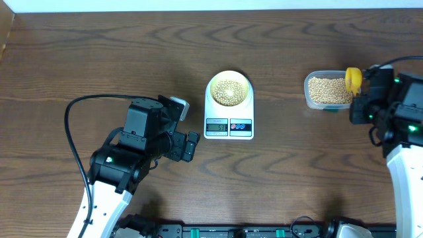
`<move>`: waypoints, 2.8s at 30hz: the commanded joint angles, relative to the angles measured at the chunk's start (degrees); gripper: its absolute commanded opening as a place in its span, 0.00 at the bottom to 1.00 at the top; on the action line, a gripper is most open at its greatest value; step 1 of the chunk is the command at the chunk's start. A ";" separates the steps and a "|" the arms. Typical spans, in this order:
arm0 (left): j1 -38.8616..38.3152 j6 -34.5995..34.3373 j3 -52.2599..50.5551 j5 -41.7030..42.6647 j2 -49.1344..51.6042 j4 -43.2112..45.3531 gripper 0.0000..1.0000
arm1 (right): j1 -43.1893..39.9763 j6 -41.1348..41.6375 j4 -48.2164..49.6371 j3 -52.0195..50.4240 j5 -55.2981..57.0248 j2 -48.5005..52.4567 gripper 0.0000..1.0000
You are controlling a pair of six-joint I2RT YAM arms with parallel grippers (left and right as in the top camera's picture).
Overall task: Scoop item into bowl and weigh 50g on scale
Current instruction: 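Carry the filled scoop with the right gripper over the bowl, then tilt the scoop with the right gripper to pour soybeans into bowl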
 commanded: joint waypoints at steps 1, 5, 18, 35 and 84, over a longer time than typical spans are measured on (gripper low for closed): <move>-0.13 0.11 -0.13 -0.59 -0.04 0.09 0.93 | 4.11 -3.65 1.40 0.11 9.53 -0.50 0.01; -0.13 0.11 -0.13 -0.59 -0.04 0.09 0.94 | 7.41 -3.69 2.95 0.11 10.51 -0.46 0.01; -0.13 0.11 -0.13 -0.59 -0.04 0.09 0.93 | 8.90 9.09 14.60 0.11 -13.51 -0.11 0.01; -0.13 0.11 -0.13 -0.59 -0.04 0.09 0.93 | 27.74 10.99 33.51 0.11 -24.85 13.94 0.01; -0.13 0.11 -0.13 -0.59 -0.04 0.09 0.94 | 34.77 -9.92 24.44 0.11 -9.60 21.59 0.01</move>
